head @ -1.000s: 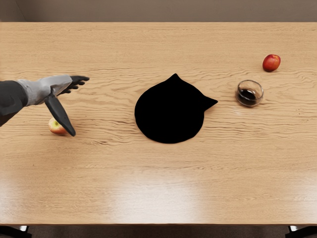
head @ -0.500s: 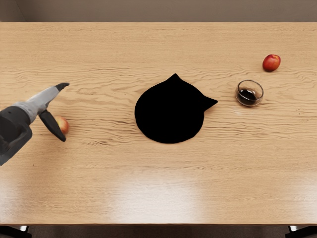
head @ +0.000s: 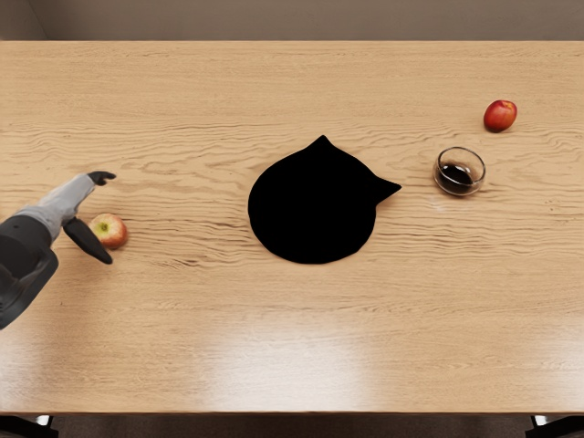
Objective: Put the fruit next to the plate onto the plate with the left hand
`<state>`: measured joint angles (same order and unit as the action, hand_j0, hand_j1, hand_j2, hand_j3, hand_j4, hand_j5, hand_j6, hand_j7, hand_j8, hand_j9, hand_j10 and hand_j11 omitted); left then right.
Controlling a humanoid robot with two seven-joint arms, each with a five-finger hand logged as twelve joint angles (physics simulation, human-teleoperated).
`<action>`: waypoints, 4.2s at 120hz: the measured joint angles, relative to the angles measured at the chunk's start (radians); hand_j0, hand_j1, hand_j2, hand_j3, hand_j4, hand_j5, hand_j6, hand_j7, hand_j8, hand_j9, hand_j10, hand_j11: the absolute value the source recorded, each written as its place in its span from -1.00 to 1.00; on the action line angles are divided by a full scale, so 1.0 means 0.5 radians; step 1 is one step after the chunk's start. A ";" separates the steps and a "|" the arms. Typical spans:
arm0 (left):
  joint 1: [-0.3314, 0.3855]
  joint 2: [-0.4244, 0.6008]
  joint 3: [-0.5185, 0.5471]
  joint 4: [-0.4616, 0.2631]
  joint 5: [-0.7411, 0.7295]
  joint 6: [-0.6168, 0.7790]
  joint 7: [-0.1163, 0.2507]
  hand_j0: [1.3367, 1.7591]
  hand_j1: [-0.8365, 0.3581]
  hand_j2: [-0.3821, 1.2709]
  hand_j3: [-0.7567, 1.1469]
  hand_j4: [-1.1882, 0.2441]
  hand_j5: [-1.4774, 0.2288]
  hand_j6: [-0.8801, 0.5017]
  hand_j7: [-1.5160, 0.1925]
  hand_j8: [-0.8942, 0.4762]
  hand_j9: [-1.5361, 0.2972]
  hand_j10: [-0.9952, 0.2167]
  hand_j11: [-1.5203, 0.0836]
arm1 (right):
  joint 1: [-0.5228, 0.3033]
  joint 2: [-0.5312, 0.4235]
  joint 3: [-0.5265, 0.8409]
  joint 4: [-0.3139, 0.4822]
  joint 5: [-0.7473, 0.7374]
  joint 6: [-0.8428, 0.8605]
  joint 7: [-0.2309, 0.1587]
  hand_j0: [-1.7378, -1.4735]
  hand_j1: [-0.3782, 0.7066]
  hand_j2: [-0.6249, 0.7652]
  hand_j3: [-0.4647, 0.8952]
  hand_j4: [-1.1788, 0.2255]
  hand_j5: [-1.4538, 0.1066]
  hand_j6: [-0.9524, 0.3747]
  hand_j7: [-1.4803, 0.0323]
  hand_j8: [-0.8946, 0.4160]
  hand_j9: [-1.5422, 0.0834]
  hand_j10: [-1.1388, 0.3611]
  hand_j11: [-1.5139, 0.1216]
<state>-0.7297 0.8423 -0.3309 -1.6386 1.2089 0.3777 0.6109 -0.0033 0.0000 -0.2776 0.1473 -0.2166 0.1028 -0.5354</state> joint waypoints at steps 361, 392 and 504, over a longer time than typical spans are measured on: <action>-0.514 -0.964 -0.048 0.052 -0.107 -0.117 0.000 0.47 -0.17 -0.02 -0.20 0.11 -0.74 -0.09 -0.64 -0.26 -0.58 -0.73 -0.54 | 0.083 0.000 0.000 0.003 0.000 0.003 -0.003 -0.40 -0.95 -0.10 -0.32 0.68 0.86 0.44 0.96 0.37 0.90 0.52 0.85; -0.591 -1.153 -0.043 0.498 -0.115 -0.179 0.001 0.47 -0.12 -0.05 -0.20 0.09 -0.73 -0.14 -0.63 -0.26 -0.57 -0.74 -0.54 | 0.096 0.000 0.000 0.003 0.001 0.003 -0.003 -0.40 -0.95 -0.10 -0.32 0.68 0.86 0.44 0.96 0.37 0.90 0.52 0.85; -0.410 -1.236 -0.491 0.382 -1.076 -0.223 0.000 0.52 0.70 -0.48 -0.20 0.47 0.49 0.09 0.53 0.11 0.45 0.39 0.64 | 0.103 0.000 0.000 0.001 0.001 0.001 -0.003 -0.40 -0.95 -0.10 -0.32 0.68 0.86 0.44 0.96 0.37 0.90 0.52 0.85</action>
<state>-0.9348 0.2243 -0.5765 -1.4474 0.6710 0.2663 0.6109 0.0484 0.0000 -0.2777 0.1477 -0.2163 0.1033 -0.5367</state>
